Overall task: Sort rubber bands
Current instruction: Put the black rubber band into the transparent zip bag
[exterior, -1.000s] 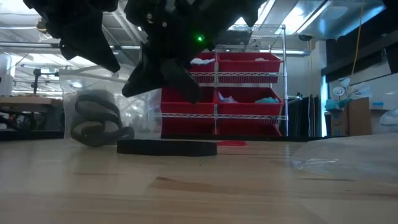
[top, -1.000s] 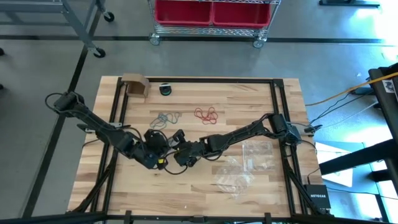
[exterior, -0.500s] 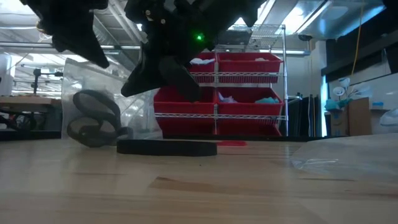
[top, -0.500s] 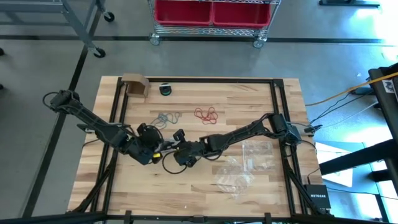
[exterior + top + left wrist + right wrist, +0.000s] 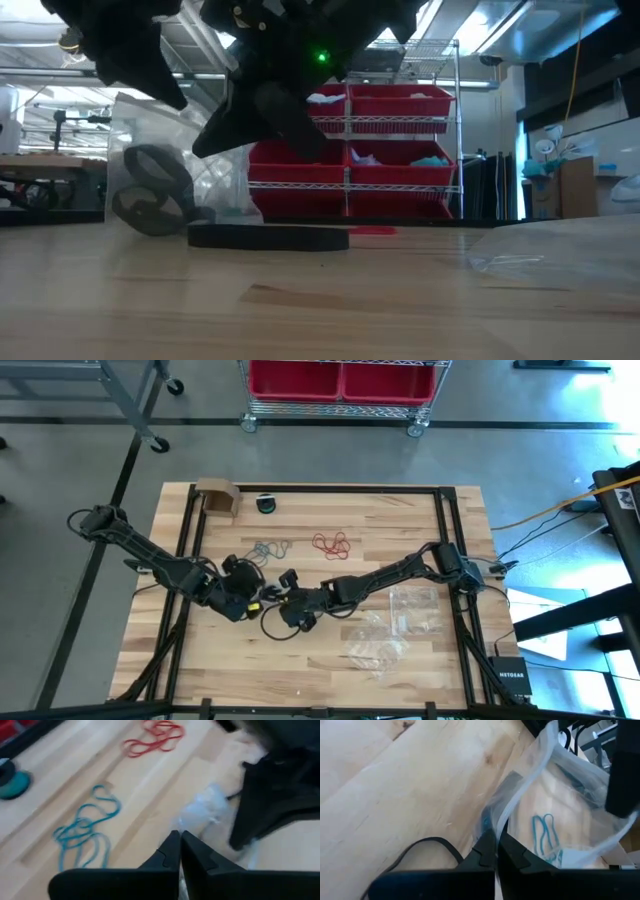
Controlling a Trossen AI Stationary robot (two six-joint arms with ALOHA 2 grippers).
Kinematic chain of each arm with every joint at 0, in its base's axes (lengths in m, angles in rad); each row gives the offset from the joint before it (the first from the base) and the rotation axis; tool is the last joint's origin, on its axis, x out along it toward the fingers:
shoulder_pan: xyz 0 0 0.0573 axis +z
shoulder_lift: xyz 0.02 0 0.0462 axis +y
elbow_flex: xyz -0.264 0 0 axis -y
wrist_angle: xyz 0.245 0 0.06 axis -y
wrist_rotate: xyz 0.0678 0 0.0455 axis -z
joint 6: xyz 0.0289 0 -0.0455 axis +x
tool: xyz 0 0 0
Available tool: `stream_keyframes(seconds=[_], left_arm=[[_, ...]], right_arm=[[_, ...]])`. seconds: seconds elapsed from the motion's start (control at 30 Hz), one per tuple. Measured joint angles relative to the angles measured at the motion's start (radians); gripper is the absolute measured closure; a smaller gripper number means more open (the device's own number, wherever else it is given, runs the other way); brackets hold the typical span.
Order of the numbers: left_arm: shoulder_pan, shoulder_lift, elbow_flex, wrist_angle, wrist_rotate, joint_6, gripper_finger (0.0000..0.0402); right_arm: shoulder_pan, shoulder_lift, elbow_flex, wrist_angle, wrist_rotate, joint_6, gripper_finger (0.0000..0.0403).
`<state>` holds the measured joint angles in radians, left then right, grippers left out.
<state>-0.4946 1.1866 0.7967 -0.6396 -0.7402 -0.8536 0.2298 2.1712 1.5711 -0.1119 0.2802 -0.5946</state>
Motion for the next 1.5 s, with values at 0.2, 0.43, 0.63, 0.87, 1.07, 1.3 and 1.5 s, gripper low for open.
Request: stream_keyframes(seconds=[0.2, 0.43, 0.63, 0.87, 1.07, 1.3, 1.5], left_arm=[[0.0, 0.0, 0.0, 0.02, 0.061, 0.027, 0.0391], [0.0, -0.008, 0.011, 0.018, 0.222, 0.111, 0.0308], [0.0, -0.033, 0.051, 0.026, 0.303, 0.166, 0.025], [0.0, -0.012, 0.044, 0.045, 0.251, 0.166, 0.0233], [0.0, 0.032, 0.044, 0.067, 0.231, 0.159, 0.0233], [0.0, 0.076, 0.043, 0.099, 0.201, 0.164, 0.0233], [0.0, 0.107, 0.043, 0.084, 0.181, 0.184, 0.0233]], right_arm=[[0.0, 0.0, 0.0, 0.001, 0.002, 0.0, 0.0402], [0.0, 0.0, 0.0, 0.003, 0.005, 0.0, 0.0402], [-0.001, 0.0, 0.0, 0.004, 0.006, 0.0, 0.0402], [-0.001, 0.0, 0.0, 0.004, 0.006, 0.001, 0.0402], [-0.001, 0.0, 0.0, 0.004, 0.007, 0.017, 0.0402], [-0.001, 0.0, 0.0, 0.004, 0.007, 0.018, 0.0402], [-0.001, 0.0, -0.001, 0.004, 0.007, 0.018, 0.0402]])
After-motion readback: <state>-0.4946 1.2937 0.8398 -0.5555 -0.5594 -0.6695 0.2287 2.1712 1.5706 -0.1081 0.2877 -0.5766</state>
